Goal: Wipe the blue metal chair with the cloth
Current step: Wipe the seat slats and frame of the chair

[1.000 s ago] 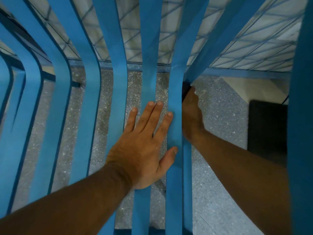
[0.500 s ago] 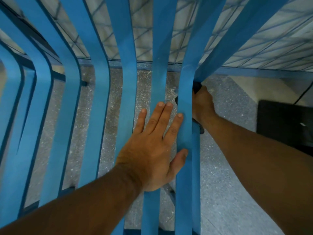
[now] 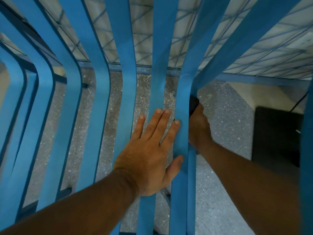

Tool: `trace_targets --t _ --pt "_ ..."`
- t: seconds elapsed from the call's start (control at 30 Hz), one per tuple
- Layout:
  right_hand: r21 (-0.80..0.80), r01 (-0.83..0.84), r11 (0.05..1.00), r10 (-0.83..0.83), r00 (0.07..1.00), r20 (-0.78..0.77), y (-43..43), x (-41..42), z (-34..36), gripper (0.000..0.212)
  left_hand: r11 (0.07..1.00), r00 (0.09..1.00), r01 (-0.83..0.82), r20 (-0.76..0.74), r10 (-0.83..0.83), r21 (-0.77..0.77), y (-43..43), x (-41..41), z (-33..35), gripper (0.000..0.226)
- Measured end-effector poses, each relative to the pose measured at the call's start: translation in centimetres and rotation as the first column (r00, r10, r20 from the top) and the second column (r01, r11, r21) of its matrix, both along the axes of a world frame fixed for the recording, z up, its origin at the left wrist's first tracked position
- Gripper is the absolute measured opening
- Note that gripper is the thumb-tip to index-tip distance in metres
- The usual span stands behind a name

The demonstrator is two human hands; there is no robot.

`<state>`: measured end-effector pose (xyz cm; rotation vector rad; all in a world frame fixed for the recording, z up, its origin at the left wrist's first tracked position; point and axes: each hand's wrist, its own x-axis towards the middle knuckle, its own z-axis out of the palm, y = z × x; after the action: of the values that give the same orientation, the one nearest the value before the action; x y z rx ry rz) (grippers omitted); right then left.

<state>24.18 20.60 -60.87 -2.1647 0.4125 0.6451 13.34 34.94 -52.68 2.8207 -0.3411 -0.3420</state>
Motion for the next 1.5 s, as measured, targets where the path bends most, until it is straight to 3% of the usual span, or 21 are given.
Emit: trace_targets --t 0.1,0.27,0.33,0.4,0.47,0.5,0.63,0.7,0.8,0.93,1.0,1.07,1.2,1.27,1.37,1.5 --pt "-0.067 0.006 0.998 0.002 0.993 0.118 0.3 3.2 -1.8 0.062 1.000 1.000 -0.005 0.003 0.005 -0.009 0.0 -0.1 -0.1 0.076" --pt "-0.002 0.050 0.999 -0.049 0.981 0.187 0.4 2.6 -2.4 0.059 1.000 1.000 -0.010 0.013 0.010 -0.001 0.0 -0.1 -0.2 0.076" --pt "0.033 0.032 0.999 -0.037 0.986 0.162 0.1 0.2 -1.2 0.076 1.000 1.000 -0.009 0.016 0.009 0.002 0.0 -0.1 -0.2 0.076" --pt "-0.028 -0.129 0.991 0.132 0.979 0.156 -0.4 -3.2 -0.6 0.091 1.000 1.000 -0.008 0.015 0.008 0.003 0.0 -0.1 -0.1 0.075" --pt "-0.235 -0.325 0.916 0.369 0.912 0.181 -1.1 -5.6 -0.8 0.081 1.000 1.000 -0.012 0.008 0.012 0.001 0.0 -0.1 0.0 0.075" --pt "-0.269 -0.344 0.900 0.399 0.898 0.185 -1.3 -6.0 -1.0 0.080 1.000 1.000 -0.014 0.005 0.014 0.001 0.0 -0.1 0.0 0.075" --pt "-0.001 -0.055 0.999 0.055 0.998 0.024 -0.7 -2.3 -0.8 0.068 1.000 1.000 -0.011 0.017 0.011 -0.008 0.0 -0.1 -0.1 0.075" --pt "-0.060 -0.026 0.998 0.028 0.999 0.041 0.0 0.4 -0.8 0.051 1.000 1.000 -0.011 0.025 0.011 -0.012 0.0 -0.1 -0.2 0.075" --pt "-0.033 0.040 0.999 -0.038 0.996 0.076 0.8 1.7 -0.2 0.058 1.000 0.999 -0.012 0.032 0.012 -0.006 0.0 -0.1 -0.3 0.076" --pt "0.137 0.076 0.988 -0.085 0.994 0.064 0.0 -4.2 1.7 0.075 1.000 0.999 -0.013 0.038 0.013 0.010 0.1 -0.2 -0.4 0.076" --pt "0.144 0.021 0.989 -0.035 0.995 0.093 -1.3 -8.5 1.5 0.064 1.000 0.999 -0.014 0.037 0.013 0.011 0.1 -0.2 -0.4 0.076" --pt "0.159 0.042 0.986 -0.046 0.999 0.025 -2.3 -12.3 1.5 0.057 1.000 1.000 -0.014 0.026 0.013 0.010 0.1 -0.2 -0.4 0.076" --pt "0.165 0.176 0.971 -0.137 0.965 -0.223 -3.5 -16.7 2.9 0.089 1.000 1.000 -0.001 0.013 0.000 0.024 0.2 -0.2 -0.2 0.077" --pt "0.130 0.194 0.972 -0.150 0.946 -0.288 -4.1 -17.6 3.5 0.086 1.000 1.000 -0.001 0.006 0.001 0.026 0.2 -0.2 0.0 0.077" --pt "-0.020 -0.001 1.000 -0.006 0.940 -0.340 -5.0 -19.3 4.5 0.051 1.000 1.000 0.000 -0.019 0.001 0.031 0.1 -0.2 0.2 0.076" --pt "-0.105 -0.194 0.975 0.133 0.897 -0.422 -6.0 -21.1 6.1 0.061 0.999 0.999 -0.001 -0.043 0.004 0.051 0.1 -0.3 0.2 0.076"
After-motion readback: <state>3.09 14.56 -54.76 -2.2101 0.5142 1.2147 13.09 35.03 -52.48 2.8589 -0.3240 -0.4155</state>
